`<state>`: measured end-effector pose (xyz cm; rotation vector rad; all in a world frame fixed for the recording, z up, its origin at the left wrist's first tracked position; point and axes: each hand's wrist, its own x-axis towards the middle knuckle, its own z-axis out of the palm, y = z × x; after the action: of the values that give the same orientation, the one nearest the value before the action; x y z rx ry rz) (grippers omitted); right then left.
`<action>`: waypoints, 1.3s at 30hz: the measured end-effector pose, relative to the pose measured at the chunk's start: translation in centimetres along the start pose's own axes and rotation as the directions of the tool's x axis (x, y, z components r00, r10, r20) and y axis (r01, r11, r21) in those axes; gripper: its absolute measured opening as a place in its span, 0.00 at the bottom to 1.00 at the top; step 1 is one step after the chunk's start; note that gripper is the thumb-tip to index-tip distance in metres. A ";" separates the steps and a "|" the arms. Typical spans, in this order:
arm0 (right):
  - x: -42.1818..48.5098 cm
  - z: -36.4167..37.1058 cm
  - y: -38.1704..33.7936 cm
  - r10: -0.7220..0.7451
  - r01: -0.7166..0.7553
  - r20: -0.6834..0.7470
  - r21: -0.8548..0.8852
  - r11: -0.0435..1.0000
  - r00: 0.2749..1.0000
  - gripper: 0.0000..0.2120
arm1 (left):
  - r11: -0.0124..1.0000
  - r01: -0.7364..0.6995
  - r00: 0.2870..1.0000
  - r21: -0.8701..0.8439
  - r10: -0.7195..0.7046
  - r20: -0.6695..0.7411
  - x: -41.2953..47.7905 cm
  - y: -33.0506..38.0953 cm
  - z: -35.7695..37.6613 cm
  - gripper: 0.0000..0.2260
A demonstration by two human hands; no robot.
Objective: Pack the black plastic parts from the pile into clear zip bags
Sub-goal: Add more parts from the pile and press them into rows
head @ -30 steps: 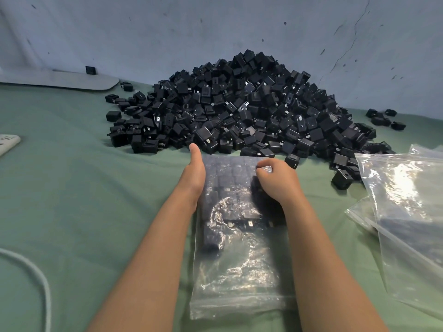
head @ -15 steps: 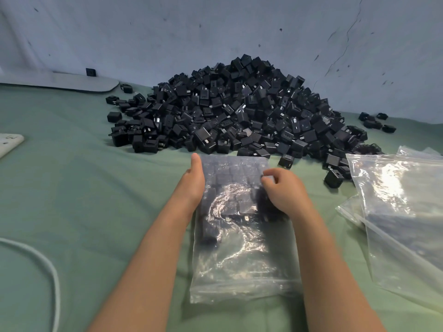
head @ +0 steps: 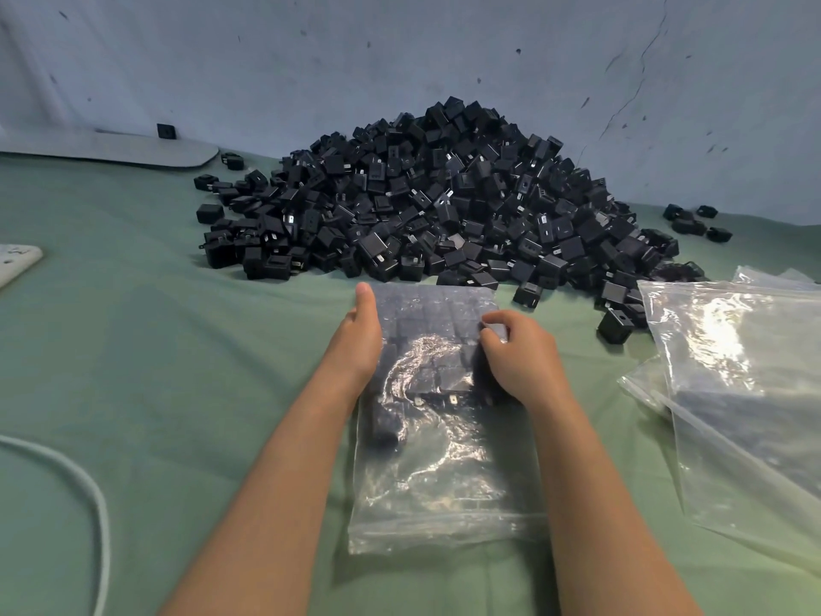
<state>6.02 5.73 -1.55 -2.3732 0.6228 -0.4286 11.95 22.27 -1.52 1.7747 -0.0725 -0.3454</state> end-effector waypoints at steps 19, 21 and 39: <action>0.0 0.2 0.0 -0.054 0.055 0.023 -0.082 0.995 0.998 0.13 | 0.956 -0.118 0.993 0.267 0.122 0.003 -0.1 -0.7 -0.1 0.24; 0.0 0.2 0.0 -0.056 0.058 0.023 -0.080 0.995 0.998 0.13 | 0.951 -0.129 0.991 0.282 0.134 0.003 -0.1 -0.7 -0.2 0.24; -3.8 -1.1 0.6 -0.038 0.042 0.061 -0.060 0.997 0.997 0.18 | 0.812 -0.223 0.970 0.539 0.130 0.205 -3.7 -1.4 -0.1 0.44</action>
<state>2.18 6.76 -1.69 -2.4504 0.5693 -0.3594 8.22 23.60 -2.12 2.2991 -0.4987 -0.3508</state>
